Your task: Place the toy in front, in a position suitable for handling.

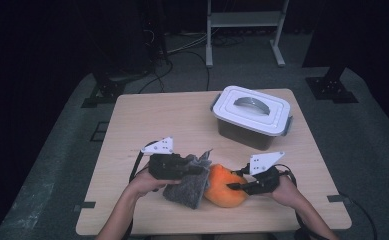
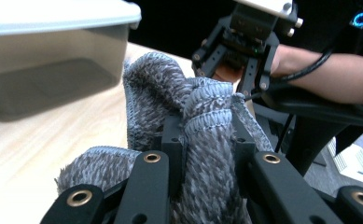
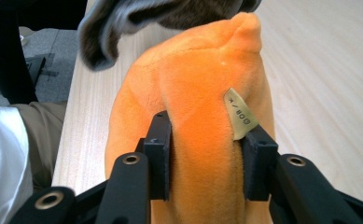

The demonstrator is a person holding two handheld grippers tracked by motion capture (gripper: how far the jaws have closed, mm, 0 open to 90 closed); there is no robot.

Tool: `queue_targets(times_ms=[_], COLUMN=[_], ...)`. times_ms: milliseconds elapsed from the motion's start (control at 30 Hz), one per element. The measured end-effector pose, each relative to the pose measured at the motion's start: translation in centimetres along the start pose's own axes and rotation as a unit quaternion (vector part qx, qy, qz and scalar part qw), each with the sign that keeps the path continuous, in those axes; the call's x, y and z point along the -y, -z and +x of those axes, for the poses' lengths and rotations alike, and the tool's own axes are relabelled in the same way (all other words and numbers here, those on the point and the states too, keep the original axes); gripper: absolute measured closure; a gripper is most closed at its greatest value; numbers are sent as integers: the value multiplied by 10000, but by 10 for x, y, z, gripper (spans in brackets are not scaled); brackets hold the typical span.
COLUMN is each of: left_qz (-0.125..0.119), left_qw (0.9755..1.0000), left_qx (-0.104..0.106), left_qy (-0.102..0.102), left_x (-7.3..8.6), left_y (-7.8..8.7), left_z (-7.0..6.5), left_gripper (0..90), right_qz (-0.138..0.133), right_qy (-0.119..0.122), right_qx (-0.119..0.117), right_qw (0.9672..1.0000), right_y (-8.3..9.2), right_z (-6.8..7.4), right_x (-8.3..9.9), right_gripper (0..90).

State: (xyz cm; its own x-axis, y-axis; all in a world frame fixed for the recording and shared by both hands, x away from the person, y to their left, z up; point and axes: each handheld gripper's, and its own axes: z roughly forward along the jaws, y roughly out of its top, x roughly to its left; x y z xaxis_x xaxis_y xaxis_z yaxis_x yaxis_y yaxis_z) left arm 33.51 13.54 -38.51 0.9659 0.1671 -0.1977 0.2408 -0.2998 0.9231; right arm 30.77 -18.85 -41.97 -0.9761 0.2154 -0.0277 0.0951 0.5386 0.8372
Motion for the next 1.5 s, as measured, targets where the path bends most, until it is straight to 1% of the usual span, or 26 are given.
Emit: queue_targets(times_ms=[100, 167, 233, 267, 300, 333, 367, 400, 467, 533, 633, 667, 733, 767, 833, 900, 1033, 1100, 1133, 1167, 1200, 1267, 1333, 1367, 1467, 1500], left_qz=[-28, -36, -16, 57, 202, 296, 330, 298, 300, 397, 384, 399, 448, 446, 473, 485, 488, 507, 523, 553, 564, 459, 405, 399, 300, 277], left_qw=[9999, 9998, 9996, 9994, 9992, 9989, 9988, 9988, 9988, 9986, 9984, 9983, 9983, 9983, 9982, 9981, 9981, 9980, 9979, 9977, 9977, 9980, 9983, 9983, 9991, 9992], left_qx=[52, 131, 247, 286, 319, 345, 357, 398, 391, 306, 326, 328, 315, 310, 312, 336, 377, 384, 389, 394, 386, 417, 398, 393, 292, 270], left_qy=[-88, -122, -138, -162, -154, -132, -103, -28, 63, 161, 272, 264, 217, 210, 178, 161, 74, 42, 32, 22, 25, 133, 161, 169, 102, 27], left_x=[-8, -12, -15, -15, -13, -10, -7, -3, 2, 10, 16, 17, 15, 14, 12, 10, 7, 6, 6, 7, 8, 12, 13, 12, 4, -1], left_y=[-3, -8, -17, -23, -30, -36, -39, -40, -39, -37, -37, -38, -39, -40, -40, -42, -45, -46, -47, -47, -47, -44, -41, -39, -28, -24], left_z=[-2, -4, -5, -6, -5, -4, -3, -1, 2, 5, 6, 6, 4, 3, 2, 0, -3, -5, -5, -5, -5, -3, -2, -2, -2, -2], left_gripper=[744, 744, 743, 743, 742, 742, 740, 740, 739, 737, 735, 735, 735, 734, 734, 734, 734, 734, 734, 733, 733, 733, 733, 733, 734, 733], right_qz=[-134, -256, -290, -302, -316, -329, -305, -259, -224, -224, -236, -231, -184, -154, -26, 133, 234, 261, 265, 299, 324, 299, 143, 33, -251, -381], right_qy=[122, 169, 226, 241, 248, 243, 239, 241, 243, 218, 173, 172, 17, -117, -278, -324, -342, -425, -501, -567, -587, -414, -364, -283, -194, -193], right_qx=[-82, -138, -196, -197, -195, -201, -184, -162, -130, -112, -134, -142, -172, -197, -113, -69, -70, -116, -121, -111, -122, -53, -56, -33, -52, -76], right_qw=[9998, 9994, 9991, 9991, 9990, 9990, 9991, 9992, 9994, 9994, 9995, 9995, 9997, 9996, 9995, 9994, 9991, 9987, 9983, 9979, 9977, 9987, 9992, 9996, 9995, 9991], right_y=[-1, -3, -4, -5, -5, -4, -3, -2, 0, 4, 7, 6, 6, 6, 7, 6, 1, -3, -5, -8, -11, -12, -11, -12, -15, -16], right_z=[1, 2, 3, 3, 3, 3, 3, 3, 3, 2, 1, 1, 1, 1, 2, 4, 6, 4, 4, 4, 4, 7, 7, 8, 6, 4], right_x=[0, -2, -3, -3, -2, -1, 1, 2, 6, 10, 14, 14, 11, 8, 0, -8, -19, -20, -19, -17, -15, -12, -10, -11, -15, -16], right_gripper=[624, 627, 627, 626, 626, 625, 624, 624, 625, 624, 618, 598, 472, 398, 296, 238, 191, 192, 208, 251, 317, 456, 530, 556, 575, 576])
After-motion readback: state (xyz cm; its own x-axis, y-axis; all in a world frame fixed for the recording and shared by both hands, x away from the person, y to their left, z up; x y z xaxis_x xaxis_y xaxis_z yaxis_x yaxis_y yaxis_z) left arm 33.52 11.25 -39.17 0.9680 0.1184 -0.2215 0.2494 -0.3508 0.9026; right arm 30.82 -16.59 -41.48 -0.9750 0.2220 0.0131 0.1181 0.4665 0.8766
